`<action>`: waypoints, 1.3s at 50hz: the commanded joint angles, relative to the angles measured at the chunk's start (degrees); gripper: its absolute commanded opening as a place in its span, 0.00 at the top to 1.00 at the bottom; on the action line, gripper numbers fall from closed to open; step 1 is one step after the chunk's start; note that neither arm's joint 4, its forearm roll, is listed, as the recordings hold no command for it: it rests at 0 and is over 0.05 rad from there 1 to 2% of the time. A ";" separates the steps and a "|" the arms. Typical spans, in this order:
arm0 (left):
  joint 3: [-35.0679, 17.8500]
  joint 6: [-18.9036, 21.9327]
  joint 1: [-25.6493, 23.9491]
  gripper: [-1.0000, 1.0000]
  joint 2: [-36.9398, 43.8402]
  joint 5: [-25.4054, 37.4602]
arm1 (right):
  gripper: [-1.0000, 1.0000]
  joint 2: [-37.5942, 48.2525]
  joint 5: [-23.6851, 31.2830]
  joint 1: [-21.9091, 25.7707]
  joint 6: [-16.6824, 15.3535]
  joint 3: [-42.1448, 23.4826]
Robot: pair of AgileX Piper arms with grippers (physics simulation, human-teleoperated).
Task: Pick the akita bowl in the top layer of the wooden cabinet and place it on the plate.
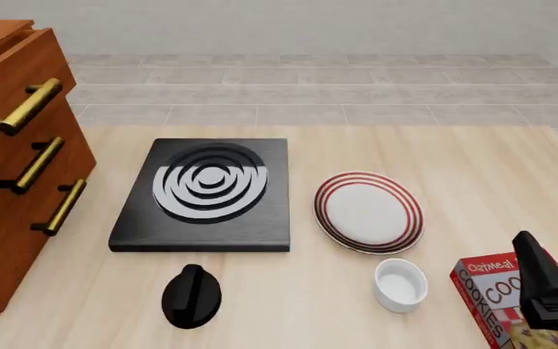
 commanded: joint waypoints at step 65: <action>-32.75 1.46 5.40 0.00 25.31 28.17 | 0.00 -2.20 1.68 0.52 1.65 -0.07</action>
